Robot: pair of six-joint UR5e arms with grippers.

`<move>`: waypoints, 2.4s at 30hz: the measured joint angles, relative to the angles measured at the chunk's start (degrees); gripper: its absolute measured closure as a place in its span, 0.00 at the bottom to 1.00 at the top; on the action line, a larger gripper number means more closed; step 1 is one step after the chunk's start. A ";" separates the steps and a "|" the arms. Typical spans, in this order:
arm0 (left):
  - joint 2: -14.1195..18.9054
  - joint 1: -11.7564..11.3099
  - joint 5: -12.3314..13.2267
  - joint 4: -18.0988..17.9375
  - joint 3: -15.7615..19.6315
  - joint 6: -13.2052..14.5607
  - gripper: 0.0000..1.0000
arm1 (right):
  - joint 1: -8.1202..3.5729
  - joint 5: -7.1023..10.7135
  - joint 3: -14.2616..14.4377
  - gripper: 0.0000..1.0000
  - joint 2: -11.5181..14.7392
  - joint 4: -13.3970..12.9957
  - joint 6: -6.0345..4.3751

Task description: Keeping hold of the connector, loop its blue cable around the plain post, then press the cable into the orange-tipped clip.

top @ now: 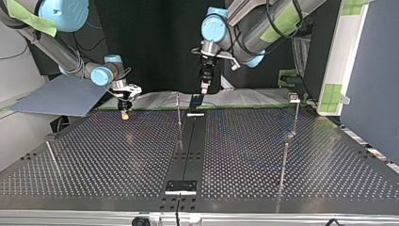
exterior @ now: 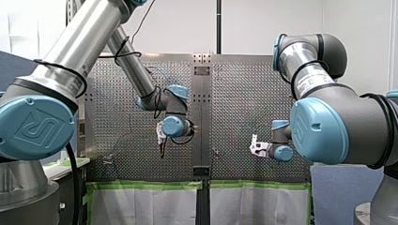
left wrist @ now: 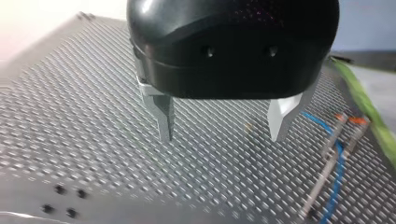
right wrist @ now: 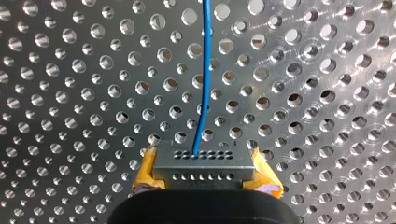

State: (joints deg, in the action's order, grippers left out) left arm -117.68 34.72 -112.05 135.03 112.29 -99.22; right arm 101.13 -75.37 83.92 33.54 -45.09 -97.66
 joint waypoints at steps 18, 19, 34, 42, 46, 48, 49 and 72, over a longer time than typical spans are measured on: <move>9.58 -0.22 8.80 -7.44 9.57 -8.01 0.00 | 0.12 -0.04 0.00 1.00 -0.06 -0.01 -0.01; 10.10 -0.23 9.21 -7.49 10.08 -8.18 0.00 | 0.14 -0.05 0.00 1.00 -0.06 -0.01 0.00; 18.42 -1.03 11.16 -8.27 18.43 -7.41 0.00 | 0.33 -0.05 -0.01 1.00 -0.09 0.08 0.00; 20.04 -1.68 11.25 -8.22 23.30 -7.31 0.00 | 0.36 -0.05 -0.01 1.00 -0.09 0.07 0.00; 20.07 -1.86 11.13 -8.17 25.33 -7.36 0.00 | 0.39 -0.02 -0.18 1.00 -0.09 0.19 0.09; 20.07 -2.00 11.07 -8.24 25.84 -7.45 0.00 | 0.38 -0.04 -0.37 1.00 -0.09 0.42 0.16; 20.08 -2.06 11.04 -8.29 25.96 -7.49 0.00 | 0.39 -0.08 -0.56 1.00 -0.07 0.72 0.25; 20.06 -3.14 11.02 -8.22 26.21 -7.24 0.00 | 0.37 -0.85 -2.42 1.00 2.37 11.63 7.23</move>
State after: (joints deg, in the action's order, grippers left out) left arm -97.62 31.59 -101.03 126.81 138.50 -106.46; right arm 101.50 -76.22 81.50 35.92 -33.46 -90.43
